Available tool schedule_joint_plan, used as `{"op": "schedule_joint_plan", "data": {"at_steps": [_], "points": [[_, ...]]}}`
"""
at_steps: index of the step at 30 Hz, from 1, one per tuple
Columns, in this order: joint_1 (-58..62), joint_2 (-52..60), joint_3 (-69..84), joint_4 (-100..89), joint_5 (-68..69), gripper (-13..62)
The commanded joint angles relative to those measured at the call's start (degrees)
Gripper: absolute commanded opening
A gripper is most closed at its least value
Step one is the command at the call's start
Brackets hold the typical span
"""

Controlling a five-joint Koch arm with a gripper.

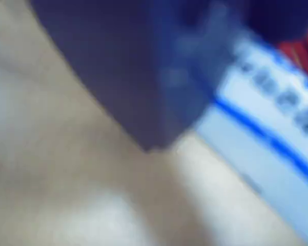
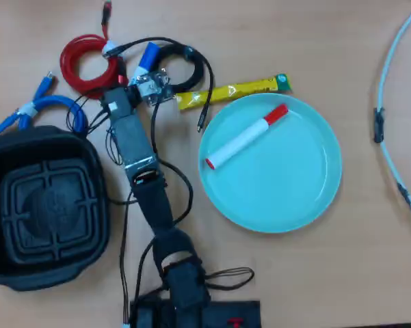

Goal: Pick up the blue pen and put it in the black bowl

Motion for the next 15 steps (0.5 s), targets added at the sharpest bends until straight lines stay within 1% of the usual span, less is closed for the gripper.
{"op": "schedule_joint_plan", "data": {"at_steps": [1,10,15], "points": [[0.18,1.32,-6.68,-0.35,1.49,-6.5],[-1.14,2.72,-6.94,7.03,7.38,-6.7],[-1.41,9.93,-6.86,10.63,7.56,-6.7]]}}
